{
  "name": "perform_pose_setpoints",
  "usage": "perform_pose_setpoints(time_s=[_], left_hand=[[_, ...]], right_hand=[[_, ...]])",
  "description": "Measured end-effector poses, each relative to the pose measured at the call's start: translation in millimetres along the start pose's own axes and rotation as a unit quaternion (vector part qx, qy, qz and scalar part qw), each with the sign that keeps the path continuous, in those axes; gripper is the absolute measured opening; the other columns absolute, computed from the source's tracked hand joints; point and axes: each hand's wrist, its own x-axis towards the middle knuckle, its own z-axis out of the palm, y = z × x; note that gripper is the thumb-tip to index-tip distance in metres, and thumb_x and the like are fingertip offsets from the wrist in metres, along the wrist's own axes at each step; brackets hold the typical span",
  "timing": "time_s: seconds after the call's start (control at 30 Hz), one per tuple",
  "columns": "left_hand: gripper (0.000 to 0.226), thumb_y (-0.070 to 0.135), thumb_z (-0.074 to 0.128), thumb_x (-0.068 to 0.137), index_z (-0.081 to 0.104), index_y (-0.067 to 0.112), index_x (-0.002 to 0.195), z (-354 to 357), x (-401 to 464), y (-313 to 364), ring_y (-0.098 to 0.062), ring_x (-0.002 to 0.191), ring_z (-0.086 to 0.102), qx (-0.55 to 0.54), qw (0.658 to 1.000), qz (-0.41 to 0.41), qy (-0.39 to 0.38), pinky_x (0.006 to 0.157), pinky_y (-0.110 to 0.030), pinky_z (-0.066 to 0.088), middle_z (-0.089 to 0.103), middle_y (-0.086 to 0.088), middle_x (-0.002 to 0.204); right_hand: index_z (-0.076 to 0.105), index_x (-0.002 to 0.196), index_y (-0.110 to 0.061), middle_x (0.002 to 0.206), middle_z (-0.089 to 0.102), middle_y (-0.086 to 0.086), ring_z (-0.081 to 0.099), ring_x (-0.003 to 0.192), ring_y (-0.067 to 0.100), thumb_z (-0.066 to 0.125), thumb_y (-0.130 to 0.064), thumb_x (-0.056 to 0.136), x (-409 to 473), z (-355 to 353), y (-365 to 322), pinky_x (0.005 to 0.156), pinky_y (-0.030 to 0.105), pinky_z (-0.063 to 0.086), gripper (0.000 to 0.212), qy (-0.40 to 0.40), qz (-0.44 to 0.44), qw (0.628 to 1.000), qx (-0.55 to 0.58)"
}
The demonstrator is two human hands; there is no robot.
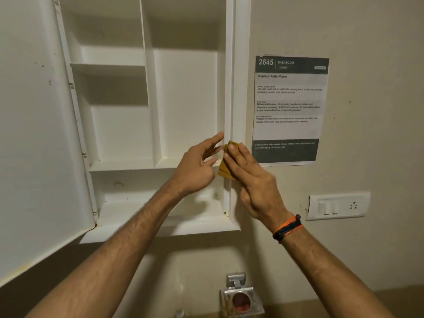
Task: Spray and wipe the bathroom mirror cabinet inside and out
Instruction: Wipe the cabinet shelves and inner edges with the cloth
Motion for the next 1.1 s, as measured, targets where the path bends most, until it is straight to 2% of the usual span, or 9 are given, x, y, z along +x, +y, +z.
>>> perform_pose_setpoints(time_s=[0.13, 0.23, 0.33, 0.5, 0.7, 0.8, 0.9, 1.0, 1.1], left_hand=[[0.099, -0.025, 0.04, 0.063, 0.036, 0.023, 0.149, 1, -2, 1, -0.007, 0.135, 0.043, 0.028, 1.0, 0.007, -0.005, 0.105, -0.021, 0.042, 0.044, 0.008, 0.148], [0.099, -0.022, 0.041, 0.062, 0.034, 0.022, 0.15, 0, -4, 3, -0.01, 0.136, 0.043, 0.054, 0.998, 0.012, -0.009, 0.107, -0.023, 0.042, 0.042, 0.005, 0.151], [0.1, -0.019, 0.042, 0.061, 0.032, 0.023, 0.151, 0, -7, 3, -0.011, 0.136, 0.044, 0.094, 0.995, 0.022, -0.007, 0.107, -0.022, 0.041, 0.043, 0.002, 0.15], [0.104, -0.015, 0.048, 0.062, 0.027, 0.032, 0.152, -1, -13, -3, -0.01, 0.136, 0.044, 0.186, 0.982, 0.029, -0.012, 0.107, -0.028, 0.042, 0.045, 0.002, 0.149], [0.104, -0.011, 0.051, 0.066, 0.019, 0.037, 0.153, 1, -18, -11, -0.018, 0.129, 0.051, 0.246, 0.968, 0.038, -0.013, 0.092, -0.024, 0.046, 0.055, -0.005, 0.14], [0.107, -0.01, 0.052, 0.066, 0.013, 0.036, 0.154, 3, -18, -13, -0.021, 0.127, 0.052, 0.273, 0.961, 0.048, -0.015, 0.086, -0.022, 0.043, 0.055, -0.005, 0.14], [0.109, -0.01, 0.053, 0.066, 0.007, 0.033, 0.155, 7, -20, -13, -0.022, 0.131, 0.049, 0.298, 0.953, 0.056, -0.021, 0.09, -0.023, 0.042, 0.052, -0.006, 0.143], [0.11, -0.009, 0.056, 0.066, 0.005, 0.029, 0.156, 11, -22, -12, -0.026, 0.124, 0.054, 0.316, 0.946, 0.068, -0.015, 0.092, -0.029, 0.047, 0.054, -0.008, 0.141], [0.109, -0.006, 0.057, 0.065, 0.006, 0.026, 0.156, 12, -22, -13, -0.028, 0.12, 0.054, 0.327, 0.942, 0.077, 0.001, 0.096, -0.04, 0.049, 0.058, -0.009, 0.135]], right_hand=[[0.043, 0.145, -0.008, 0.156, 0.033, 0.005, 0.022, 0.149, 0.021, 0.035, 0.003, 0.08, -27, 8, -5, 0.119, 0.024, 0.024, 0.066, -0.04, 0.004, 0.999, -0.02], [0.047, 0.143, -0.009, 0.154, 0.037, 0.003, 0.027, 0.147, 0.02, 0.037, 0.005, 0.076, -23, -2, -1, 0.117, 0.025, 0.028, 0.07, -0.057, -0.014, 0.998, -0.039], [0.05, 0.141, -0.009, 0.151, 0.042, 0.005, 0.032, 0.144, 0.022, 0.03, 0.002, 0.073, -1, -16, 3, 0.115, 0.03, 0.034, 0.072, -0.056, -0.033, 0.997, -0.05], [0.048, 0.141, -0.003, 0.152, 0.04, 0.01, 0.029, 0.145, 0.027, 0.04, 0.015, 0.074, 7, -12, -2, 0.118, 0.028, 0.028, 0.07, -0.032, -0.016, 0.999, -0.029], [0.05, 0.139, -0.001, 0.15, 0.042, 0.012, 0.031, 0.145, 0.03, 0.034, 0.007, 0.084, -54, 17, -9, 0.12, 0.03, 0.024, 0.058, -0.037, -0.001, 0.999, 0.01], [0.049, 0.139, -0.002, 0.151, 0.041, 0.01, 0.03, 0.145, 0.028, 0.043, 0.022, 0.069, -86, 31, -13, 0.121, 0.03, 0.02, 0.074, -0.071, 0.031, 0.997, 0.016], [0.05, 0.139, -0.003, 0.15, 0.042, 0.008, 0.032, 0.144, 0.027, 0.044, 0.026, 0.063, -97, 33, -17, 0.12, 0.032, 0.025, 0.082, -0.092, 0.048, 0.994, 0.017], [0.052, 0.139, -0.007, 0.15, 0.044, 0.004, 0.034, 0.143, 0.024, 0.035, 0.014, 0.069, -87, 19, -13, 0.114, 0.03, 0.037, 0.075, -0.101, 0.011, 0.995, -0.011], [0.051, 0.14, -0.006, 0.15, 0.043, 0.007, 0.033, 0.144, 0.025, 0.031, 0.01, 0.073, -59, 10, -7, 0.114, 0.028, 0.035, 0.071, -0.073, -0.007, 0.997, -0.021]])
